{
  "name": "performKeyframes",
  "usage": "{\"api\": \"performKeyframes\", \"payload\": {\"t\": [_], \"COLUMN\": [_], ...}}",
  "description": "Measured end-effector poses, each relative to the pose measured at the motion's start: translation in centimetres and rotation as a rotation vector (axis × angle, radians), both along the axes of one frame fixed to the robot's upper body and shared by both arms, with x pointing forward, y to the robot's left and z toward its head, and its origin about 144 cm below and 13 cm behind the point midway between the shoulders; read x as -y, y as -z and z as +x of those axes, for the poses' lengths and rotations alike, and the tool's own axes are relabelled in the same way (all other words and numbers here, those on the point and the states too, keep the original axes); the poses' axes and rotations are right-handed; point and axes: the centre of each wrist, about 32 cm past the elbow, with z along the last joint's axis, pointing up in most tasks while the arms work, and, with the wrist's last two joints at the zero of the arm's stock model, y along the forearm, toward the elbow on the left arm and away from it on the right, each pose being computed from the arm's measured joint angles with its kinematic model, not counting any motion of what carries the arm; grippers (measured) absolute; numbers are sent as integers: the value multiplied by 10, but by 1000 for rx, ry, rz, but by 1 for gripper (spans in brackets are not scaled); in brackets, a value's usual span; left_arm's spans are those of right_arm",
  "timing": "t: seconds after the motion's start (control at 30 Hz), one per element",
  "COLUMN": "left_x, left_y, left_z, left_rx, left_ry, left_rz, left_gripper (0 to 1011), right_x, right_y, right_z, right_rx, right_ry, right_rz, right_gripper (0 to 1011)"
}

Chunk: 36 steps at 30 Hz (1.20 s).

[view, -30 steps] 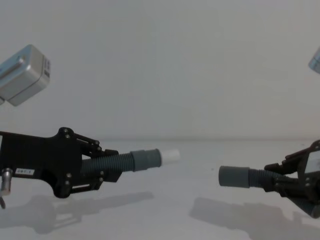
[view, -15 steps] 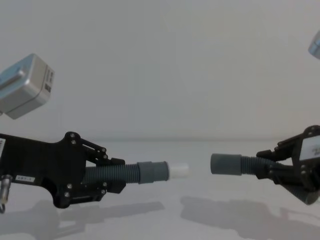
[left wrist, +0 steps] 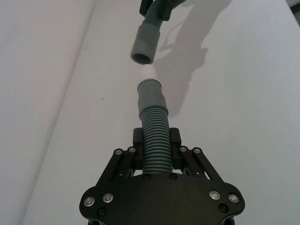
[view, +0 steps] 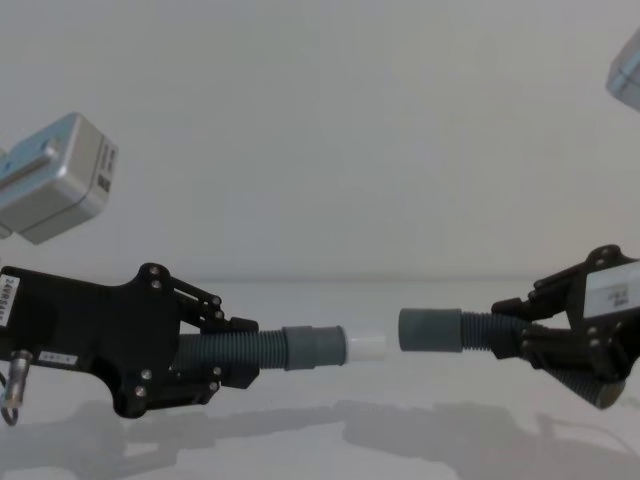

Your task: Use both hands to pick up one end of the pipe from the table, align the ends, and insert them.

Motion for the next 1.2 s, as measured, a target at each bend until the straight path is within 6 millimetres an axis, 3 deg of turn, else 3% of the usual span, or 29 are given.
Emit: {"api": "performKeyframes", "payload": {"t": [1.2], "left_x": [6], "left_y": [2], "left_z": [-2], "left_rx": [-1], "left_ry": [15], "left_rz": [13], "left_gripper": [317], "right_x": [-4], "right_y": [5], "right_z": [3], "right_rx": [-37], "right_ry": [-47], "right_rz": [1], "right_gripper": [256]}}
